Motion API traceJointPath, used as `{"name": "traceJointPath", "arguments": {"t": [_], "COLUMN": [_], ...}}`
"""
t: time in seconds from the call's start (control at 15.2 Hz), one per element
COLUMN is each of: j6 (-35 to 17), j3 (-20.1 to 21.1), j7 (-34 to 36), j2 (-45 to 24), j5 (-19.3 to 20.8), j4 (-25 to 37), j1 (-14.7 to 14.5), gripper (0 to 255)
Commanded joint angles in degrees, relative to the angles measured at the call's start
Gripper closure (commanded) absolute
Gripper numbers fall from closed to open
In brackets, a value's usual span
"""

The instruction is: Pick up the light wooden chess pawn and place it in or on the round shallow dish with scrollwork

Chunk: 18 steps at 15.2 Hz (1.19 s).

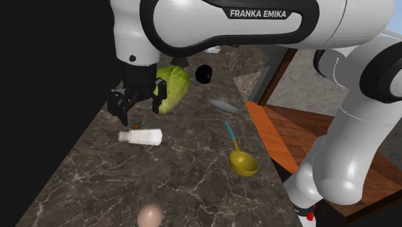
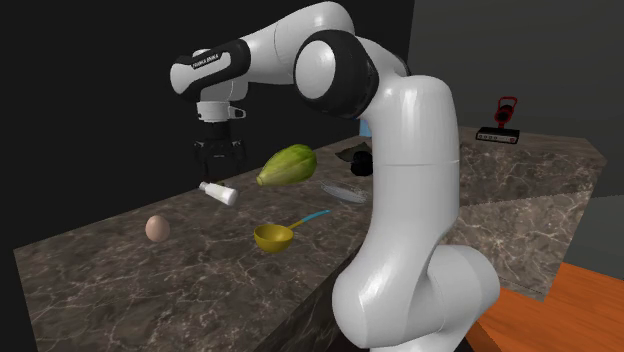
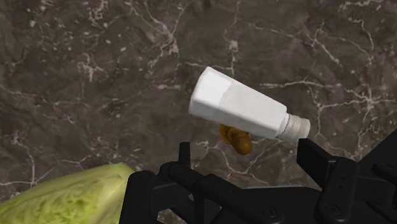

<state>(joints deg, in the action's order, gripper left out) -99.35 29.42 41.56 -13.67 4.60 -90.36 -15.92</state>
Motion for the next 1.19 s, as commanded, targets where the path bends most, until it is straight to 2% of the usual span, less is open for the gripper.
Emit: {"name": "traceJointPath", "arguments": {"t": [0.0, 0.4, 0.86, 0.92, 1.12], "j6": [-1.0, -5.3, -5.3, -5.3, -5.0], "j3": [0.0, -0.1, -0.1, -0.1, -0.1], "j7": [0.6, 0.7, 0.7, 0.7, 0.6], "j2": [-1.2, -1.3, -1.3, -1.2, -1.1], "j5": [0.5, 0.6, 0.6, 0.6, 0.6], "j4": [-0.3, -4.5, -4.5, -4.5, -4.3], "j1": [-0.4, -0.3, -0.3, -0.3, -0.2], "gripper": [0, 0, 0, 255, 255]}}
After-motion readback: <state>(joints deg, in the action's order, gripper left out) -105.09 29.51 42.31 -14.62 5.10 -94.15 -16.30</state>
